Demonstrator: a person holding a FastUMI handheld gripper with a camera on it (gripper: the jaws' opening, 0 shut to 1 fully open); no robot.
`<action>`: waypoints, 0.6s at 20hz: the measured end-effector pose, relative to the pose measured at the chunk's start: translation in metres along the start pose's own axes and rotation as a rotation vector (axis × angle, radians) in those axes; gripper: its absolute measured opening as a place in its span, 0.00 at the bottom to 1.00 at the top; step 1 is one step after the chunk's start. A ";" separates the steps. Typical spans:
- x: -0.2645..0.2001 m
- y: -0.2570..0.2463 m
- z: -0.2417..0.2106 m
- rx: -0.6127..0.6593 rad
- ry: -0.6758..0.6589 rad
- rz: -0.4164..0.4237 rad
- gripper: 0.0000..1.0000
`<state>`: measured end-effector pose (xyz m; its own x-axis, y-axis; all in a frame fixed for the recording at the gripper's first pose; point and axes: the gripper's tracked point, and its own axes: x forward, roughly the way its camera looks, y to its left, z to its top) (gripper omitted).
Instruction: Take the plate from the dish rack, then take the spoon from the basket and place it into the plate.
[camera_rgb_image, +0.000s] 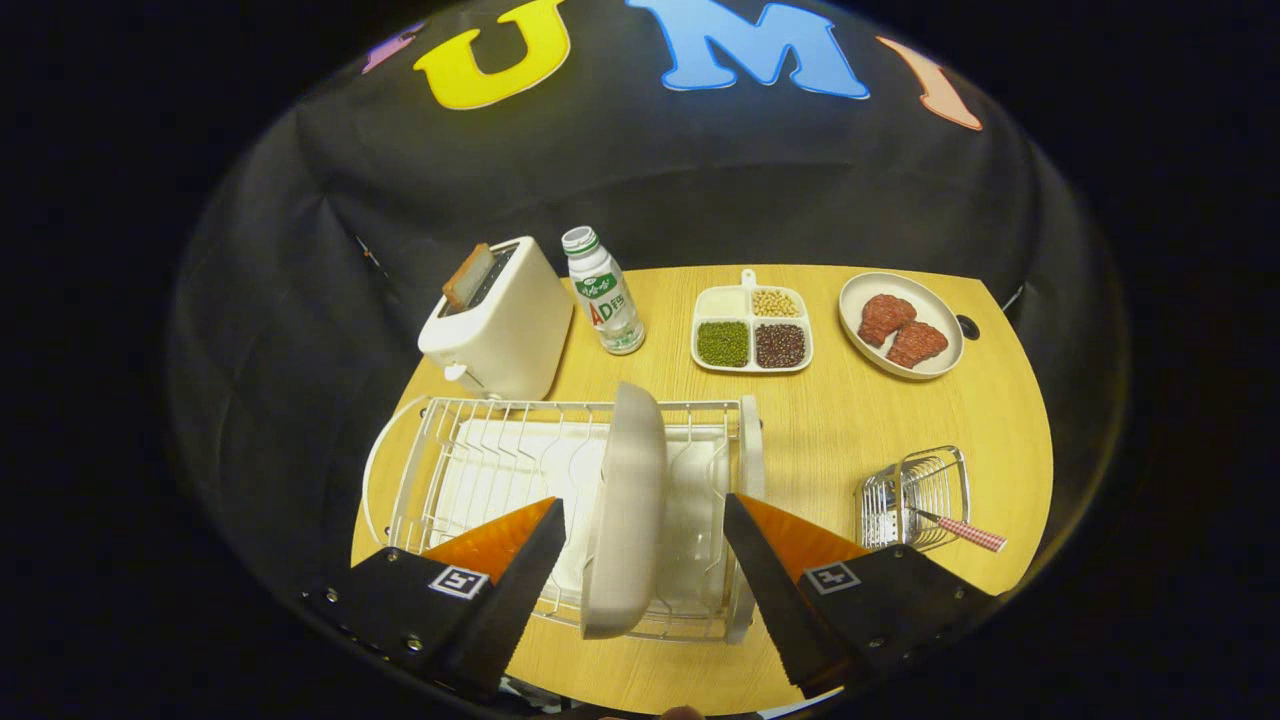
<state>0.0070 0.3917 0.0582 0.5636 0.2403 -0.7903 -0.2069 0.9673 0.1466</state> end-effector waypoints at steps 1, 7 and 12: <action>0.003 0.001 0.002 -0.017 0.011 -0.011 0.99; 0.019 0.000 -0.009 0.003 0.087 -0.085 0.95; 0.024 -0.010 -0.021 0.084 0.188 -0.147 0.32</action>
<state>0.0057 0.3861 0.0258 0.4225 0.0852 -0.9023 -0.0623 0.9960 0.0648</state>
